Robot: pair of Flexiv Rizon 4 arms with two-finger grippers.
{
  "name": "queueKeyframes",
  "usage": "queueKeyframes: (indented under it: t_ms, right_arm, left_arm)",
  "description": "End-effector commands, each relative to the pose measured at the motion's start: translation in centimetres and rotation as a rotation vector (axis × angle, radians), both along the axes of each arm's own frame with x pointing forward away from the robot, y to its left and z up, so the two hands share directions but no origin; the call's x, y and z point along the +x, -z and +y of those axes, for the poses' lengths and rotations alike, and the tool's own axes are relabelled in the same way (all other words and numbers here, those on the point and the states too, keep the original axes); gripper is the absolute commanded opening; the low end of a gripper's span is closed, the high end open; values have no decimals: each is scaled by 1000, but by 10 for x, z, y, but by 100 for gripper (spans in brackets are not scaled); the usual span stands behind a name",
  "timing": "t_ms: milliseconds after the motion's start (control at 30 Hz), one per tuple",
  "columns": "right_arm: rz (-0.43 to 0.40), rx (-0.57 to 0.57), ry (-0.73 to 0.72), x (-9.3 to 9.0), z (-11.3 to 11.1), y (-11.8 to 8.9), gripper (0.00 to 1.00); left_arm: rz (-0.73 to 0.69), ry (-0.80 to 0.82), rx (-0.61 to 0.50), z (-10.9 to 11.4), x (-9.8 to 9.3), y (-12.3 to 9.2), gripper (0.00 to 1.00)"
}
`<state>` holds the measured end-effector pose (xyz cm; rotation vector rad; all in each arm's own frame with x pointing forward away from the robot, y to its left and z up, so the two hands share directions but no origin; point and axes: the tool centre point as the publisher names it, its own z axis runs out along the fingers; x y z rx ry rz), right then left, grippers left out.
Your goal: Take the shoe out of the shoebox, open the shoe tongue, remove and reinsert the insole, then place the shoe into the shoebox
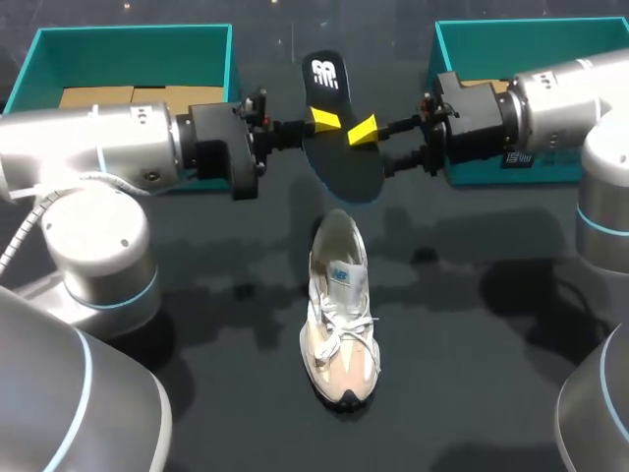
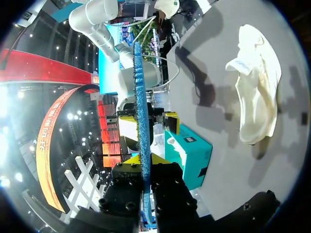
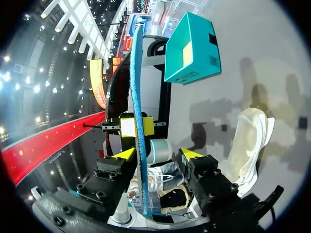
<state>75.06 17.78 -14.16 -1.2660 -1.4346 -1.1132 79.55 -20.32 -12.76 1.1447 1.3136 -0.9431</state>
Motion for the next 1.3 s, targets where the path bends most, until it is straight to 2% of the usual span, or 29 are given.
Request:
queueKeyframes:
  t_ms: [33, 233, 600, 967, 1167, 1300]
  right_arm:
    - [-3, -1, -6, 0, 3, -1, 49]
    - [-12, 2, -8, -3, 5, -3, 46]
    - [-20, 16, -34, -5, 10, -7, 47]
    - [-13, 21, -45, -6, 16, -8, 38]
    - [-15, 24, -48, -7, 18, -8, 27]
    - [-14, 24, -52, -6, 20, -8, 27]
  left_arm:
    - [-11, -7, -7, -5, 0, 2, 0]
    - [-20, -8, -8, -6, -1, 2, 0]
    - [-25, -8, -9, -5, 0, 4, 0]
    - [-32, -7, -20, -4, 0, 4, 0]
    - [-37, -6, -24, -4, 0, 4, 0]
    - [-36, -10, -27, -4, 0, 4, 0]
